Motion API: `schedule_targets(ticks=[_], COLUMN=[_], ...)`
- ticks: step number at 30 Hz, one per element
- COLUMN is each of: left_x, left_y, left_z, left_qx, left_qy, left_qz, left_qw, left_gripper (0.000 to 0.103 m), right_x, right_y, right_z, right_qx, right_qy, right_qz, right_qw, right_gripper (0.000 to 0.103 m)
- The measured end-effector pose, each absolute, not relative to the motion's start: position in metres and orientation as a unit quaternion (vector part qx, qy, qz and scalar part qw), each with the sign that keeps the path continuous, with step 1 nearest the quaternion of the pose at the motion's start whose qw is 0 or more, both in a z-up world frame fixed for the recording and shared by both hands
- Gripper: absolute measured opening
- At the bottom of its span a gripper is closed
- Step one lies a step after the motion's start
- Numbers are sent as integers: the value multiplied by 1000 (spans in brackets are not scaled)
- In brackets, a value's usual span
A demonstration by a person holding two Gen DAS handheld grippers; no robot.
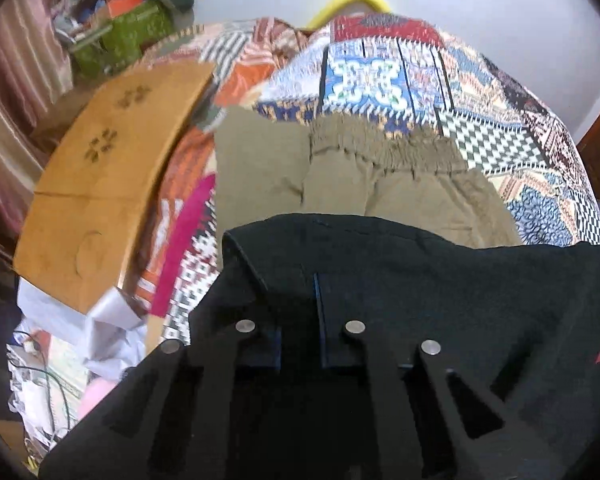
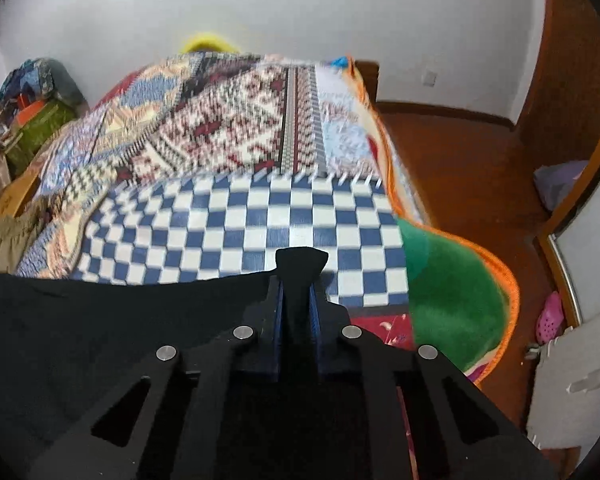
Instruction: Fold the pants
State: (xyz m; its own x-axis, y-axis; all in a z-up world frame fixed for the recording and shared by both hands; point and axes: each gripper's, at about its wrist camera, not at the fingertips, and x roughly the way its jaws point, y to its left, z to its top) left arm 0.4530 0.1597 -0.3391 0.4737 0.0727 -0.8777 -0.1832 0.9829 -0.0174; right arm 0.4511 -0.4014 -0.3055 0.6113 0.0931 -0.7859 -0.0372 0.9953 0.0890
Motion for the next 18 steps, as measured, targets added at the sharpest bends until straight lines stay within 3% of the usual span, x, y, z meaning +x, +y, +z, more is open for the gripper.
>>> schedule_targets(ticks=[18], left_x=[437], left_y=[161], left_z=[-255], left_qx=[-52], left_qy=[426], left_qz=[60], left_qw=[901], left_gripper=[9], right_x=[427], right_y=[-394], right_z=[-221], right_qx=[30], right_qy=[330], right_qz=[57], right_qw=[942], right_gripper=[8])
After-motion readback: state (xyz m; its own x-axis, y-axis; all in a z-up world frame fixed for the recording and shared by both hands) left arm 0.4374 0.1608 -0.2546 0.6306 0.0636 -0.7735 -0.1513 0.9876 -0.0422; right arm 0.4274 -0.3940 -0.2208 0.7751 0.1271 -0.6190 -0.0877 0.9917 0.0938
